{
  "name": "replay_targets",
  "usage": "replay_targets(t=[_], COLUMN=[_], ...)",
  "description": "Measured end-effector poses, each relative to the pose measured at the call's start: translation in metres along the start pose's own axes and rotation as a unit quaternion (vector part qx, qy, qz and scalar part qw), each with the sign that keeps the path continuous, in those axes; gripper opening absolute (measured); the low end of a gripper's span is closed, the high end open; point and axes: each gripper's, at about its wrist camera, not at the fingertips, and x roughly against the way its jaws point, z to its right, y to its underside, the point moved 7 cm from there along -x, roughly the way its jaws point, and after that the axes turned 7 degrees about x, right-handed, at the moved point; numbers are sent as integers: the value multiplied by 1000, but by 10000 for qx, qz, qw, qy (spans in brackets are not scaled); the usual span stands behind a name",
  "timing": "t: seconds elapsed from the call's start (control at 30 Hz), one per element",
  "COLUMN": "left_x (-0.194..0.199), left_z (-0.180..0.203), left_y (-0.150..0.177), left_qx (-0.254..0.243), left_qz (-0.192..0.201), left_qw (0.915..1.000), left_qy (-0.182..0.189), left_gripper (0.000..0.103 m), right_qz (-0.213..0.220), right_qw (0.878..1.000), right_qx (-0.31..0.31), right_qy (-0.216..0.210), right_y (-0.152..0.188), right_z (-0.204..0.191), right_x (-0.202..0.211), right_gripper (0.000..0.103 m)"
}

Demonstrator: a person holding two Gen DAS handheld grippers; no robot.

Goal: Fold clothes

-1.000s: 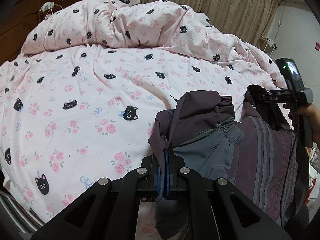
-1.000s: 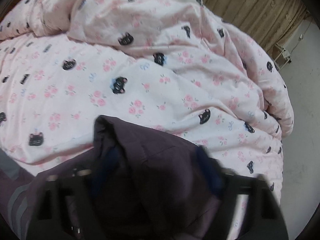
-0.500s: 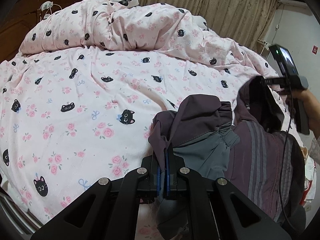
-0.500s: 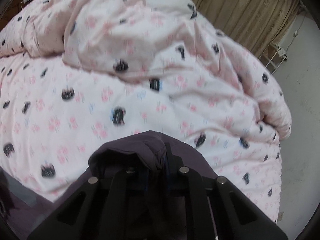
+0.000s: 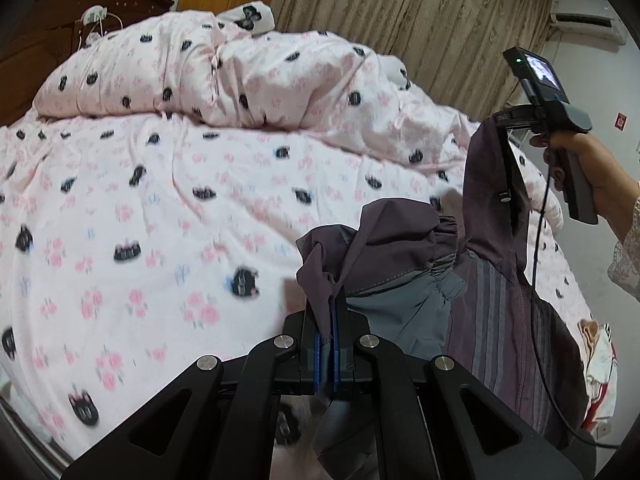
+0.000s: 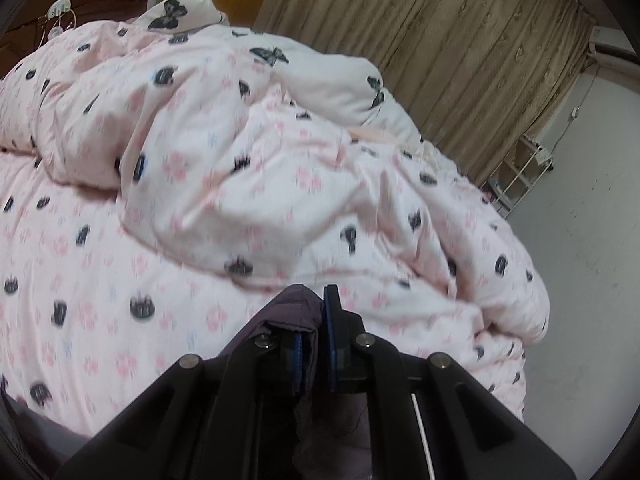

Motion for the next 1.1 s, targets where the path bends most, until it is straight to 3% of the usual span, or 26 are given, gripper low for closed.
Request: replay_targets(t=[0.13,0.2,0.4,0.47,0.6,0.63,0.77,0.83,0.93,1.1], left_x=[-1,-11,-37,-41,-39,-37,-31,-26,-13,15], left_z=[-14,-29,-63,-69,-77,-77,-78,-79,-80,-65], left_y=[-22,-19,-4,1,3,3,1,-1,-4,-11], left_qx=[117,302,802,905,1078,1077,1059,1013,921,426], left_qz=[184,4,-546,-651,-695,-673,-601,-534,-319,235], left_qw=[9997,9993,9945,9929,9910,9911,9918,9926,9940,9981], left_qy=[-115,-239,-402,-407,-376,-388,-395,-396,-495,-384], left_gripper=[3,3,4,5,11,12,15,19,28,38], right_qz=[191,217,-76,-174,-314,-275,-21,191,523,694], right_qw=[9998,9997,9985,9974,9944,9944,9949,9946,9919,9835], right_qx=[50,71,544,701,1010,1020,951,836,603,262], right_qy=[94,38,-56,-86,-33,-54,-335,-579,-991,-1652], right_y=[-34,-46,-40,-37,-19,-17,-9,-6,6,50], right_z=[-10,-21,-90,-113,-143,-146,-149,-146,-139,-131], right_x=[-1,-6,-44,-56,-65,-62,-34,-11,31,83], right_gripper=[9,9,9,14,61,65,66,74,78,79])
